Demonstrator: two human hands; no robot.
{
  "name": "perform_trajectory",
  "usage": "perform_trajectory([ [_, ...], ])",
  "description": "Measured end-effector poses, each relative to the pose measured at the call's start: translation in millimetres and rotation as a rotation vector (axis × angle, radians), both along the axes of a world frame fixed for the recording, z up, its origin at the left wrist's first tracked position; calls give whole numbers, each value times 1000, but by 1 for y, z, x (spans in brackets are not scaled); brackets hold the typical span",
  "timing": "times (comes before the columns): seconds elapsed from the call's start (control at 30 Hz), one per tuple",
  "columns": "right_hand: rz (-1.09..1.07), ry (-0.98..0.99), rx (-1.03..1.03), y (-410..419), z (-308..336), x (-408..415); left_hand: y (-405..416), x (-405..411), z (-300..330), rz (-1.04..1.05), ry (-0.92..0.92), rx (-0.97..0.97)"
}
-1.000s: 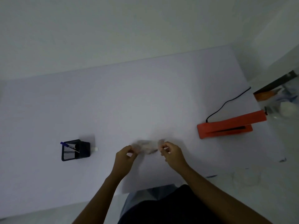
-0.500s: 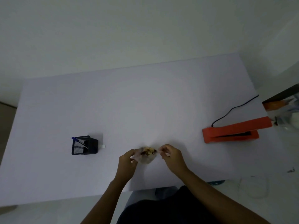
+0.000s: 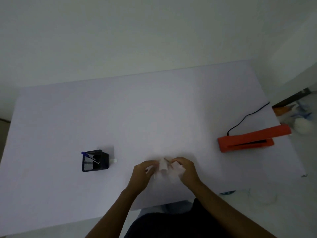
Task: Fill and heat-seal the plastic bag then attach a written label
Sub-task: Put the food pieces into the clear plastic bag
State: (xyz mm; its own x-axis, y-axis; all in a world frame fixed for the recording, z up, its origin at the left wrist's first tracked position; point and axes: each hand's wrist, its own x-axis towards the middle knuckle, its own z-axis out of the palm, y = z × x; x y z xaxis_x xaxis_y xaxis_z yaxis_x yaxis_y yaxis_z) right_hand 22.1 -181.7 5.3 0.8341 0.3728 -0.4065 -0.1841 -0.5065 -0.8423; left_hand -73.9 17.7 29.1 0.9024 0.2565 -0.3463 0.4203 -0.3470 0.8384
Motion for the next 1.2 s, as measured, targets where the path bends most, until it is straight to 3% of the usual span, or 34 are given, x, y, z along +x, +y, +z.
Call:
perform_trajectory([
  [0.43, -91, 8, -86, 19, 8, 0, 16, 30, -1, -175, -87, -51],
  [0.73, -36, 101, -71, 4, 14, 15, 18, 46, -14, -76, 34, -103],
  [1.07, -113, 261, -40, -6, 13, 33, 5, 61, -15, 247, 177, -489],
  [1.2, -151, 301, -11, -7, 8, 36, 6, 66, -17, 191, 226, -532],
])
